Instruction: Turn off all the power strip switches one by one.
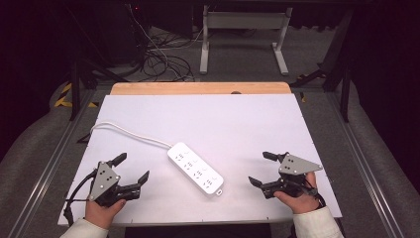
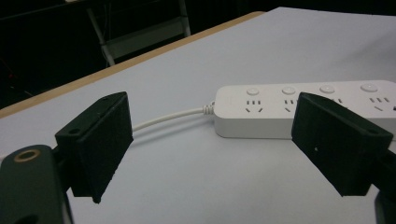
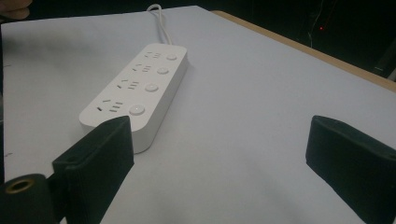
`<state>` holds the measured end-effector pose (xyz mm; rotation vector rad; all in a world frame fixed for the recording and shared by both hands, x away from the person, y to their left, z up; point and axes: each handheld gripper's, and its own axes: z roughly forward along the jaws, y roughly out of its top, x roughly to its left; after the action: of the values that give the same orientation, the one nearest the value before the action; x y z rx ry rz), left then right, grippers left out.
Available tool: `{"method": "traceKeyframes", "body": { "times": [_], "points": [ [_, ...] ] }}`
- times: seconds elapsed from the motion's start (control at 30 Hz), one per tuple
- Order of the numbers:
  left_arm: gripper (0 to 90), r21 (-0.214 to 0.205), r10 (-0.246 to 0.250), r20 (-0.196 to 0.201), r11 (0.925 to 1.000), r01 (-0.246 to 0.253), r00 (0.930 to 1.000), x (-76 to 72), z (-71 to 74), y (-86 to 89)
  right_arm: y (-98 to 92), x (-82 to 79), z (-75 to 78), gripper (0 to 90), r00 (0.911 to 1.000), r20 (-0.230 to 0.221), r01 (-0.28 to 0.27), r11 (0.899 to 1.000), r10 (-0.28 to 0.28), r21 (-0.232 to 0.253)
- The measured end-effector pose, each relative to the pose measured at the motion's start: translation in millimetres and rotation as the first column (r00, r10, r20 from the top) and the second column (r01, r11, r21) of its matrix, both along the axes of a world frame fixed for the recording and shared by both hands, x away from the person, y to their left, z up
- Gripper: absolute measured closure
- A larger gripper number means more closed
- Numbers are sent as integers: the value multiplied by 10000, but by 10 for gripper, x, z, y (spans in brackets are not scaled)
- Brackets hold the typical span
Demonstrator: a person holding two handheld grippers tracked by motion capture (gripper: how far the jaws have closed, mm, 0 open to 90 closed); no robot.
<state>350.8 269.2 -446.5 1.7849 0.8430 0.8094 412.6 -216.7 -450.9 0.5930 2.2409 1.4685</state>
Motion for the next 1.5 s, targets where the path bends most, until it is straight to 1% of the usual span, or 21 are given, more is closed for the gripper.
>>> {"method": "traceKeyframes", "body": {
  "times": [0.13, 0.2, 0.3, 0.33, 0.37, 0.47, 0.5, 0.57, 0.63, 0.67, 0.7, 0.8, 0.83, 0.87, 0.9, 1.03, 1.13, 1.3, 1.33, 1.47, 1.5],
  "points": [
    [146, -20, -41, -167, 10000, 41, 9999, 15, -1, -11, 10, 0, 10, 86, 10000, 28, -24, 10000, 24, -40],
    [186, 6, -6, -165, 10000, 6, 9999, 15, 1, -18, 12, 0, 12, 87, 10000, 35, -26, 10000, 26, -36],
    [315, 87, 119, -49, 9999, -119, 9999, 7, 14, -38, 11, 2, 13, 90, 10000, 17, -8, 10000, 8, -29],
    [315, 58, 121, -47, 9999, -120, 9999, 4, 19, -40, 10, 5, 11, 89, 10000, 26, -19, 10000, 19, -13],
    [390, 157, 77, -78, 9998, -76, 9999, 7, 38, -47, 8, 5, 8, 90, 10000, -13, 6, 10000, -6, -14],
    [416, 456, 121, -91, 9989, -117, 9999, 16, 61, -61, 9, 5, 7, 92, 10000, -21, -10, 10000, 10, -9],
    [457, 560, 101, -132, 9984, -94, 9999, 35, 78, -76, 14, 6, 4, 94, 10000, -42, -13, 10000, 13, -6],
    [510, 604, -79, -361, 9981, 101, 9993, 59, 93, -89, 18, 7, 1, 95, 10000, -59, -25, 10000, 25, -13],
    [568, 543, -270, -394, 9981, 292, 9989, 78, 109, -115, 22, 9, -3, 95, 10000, -62, -63, 10000, 62, -46],
    [608, 543, -270, -394, 9981, 292, 9989, 78, 109, -115, 25, 10, -5, 96, 10000, -56, -77, 10000, 76, -51],
    [661, 619, -444, -492, 9970, 474, 9978, 111, 134, -157, 27, 10, -6, 96, 9999, -69, -75, 10000, 75, -48],
    [695, 734, -521, -558, 9957, 562, 9971, 177, 168, -237, 31, 9, -8, 96, 9999, -87, -96, 9999, 95, -48],
    [762, 734, -521, -558, 9957, 562, 9971, 177, 168, -237, 32, 8, -9, 96, 9999, -85, -100, 9999, 99, -54],
    [762, 753, -712, -756, 9942, 769, 9946, 201, 183, -260, 32, 8, -9, 96, 9999, -85, -100, 9999, 99, -54],
    [812, 808, -1167, -1139, 9887, 1263, 9866, 258, 211, -303, 31, 8, -10, 96, 9999, -84, -117, 9999, 116, -57],
    [894, 687, -1502, -1517, 9844, 1620, 9769, 339, 235, -383, 27, 7, -13, 96, 9998, -135, -125, 9999, 125, -41],
    [898, 410, -1865, -2043, 9792, 1987, 9610, 409, 246, -422, 26, 7, -13, 96, 9999, -86, -144, 9999, 144, -40],
    [899, 488, -1779, -2118, 9801, 1922, 9610, 492, 249, -513, 27, 7, -15, 96, 9998, -120, -156, 9999, 156, -57],
    [899, 443, -1829, -2190, 9794, 1970, 9584, 509, 250, -532, 26, 7, -15, 96, 9998, -125, -152, 9999, 151, -70],
    [900, 463, -1894, -2272, 9777, 2048, 9552, 586, 252, -621, 26, 9, -18, 96, 9998, -130, -162, 9998, 161, -63],
    [900, 447, -1953, -2320, 9765, 2110, 9529, 606, 251, -643, 26, 9, -19, 96, 9998, -133, -167, 9998, 166, -66]
  ]
}}
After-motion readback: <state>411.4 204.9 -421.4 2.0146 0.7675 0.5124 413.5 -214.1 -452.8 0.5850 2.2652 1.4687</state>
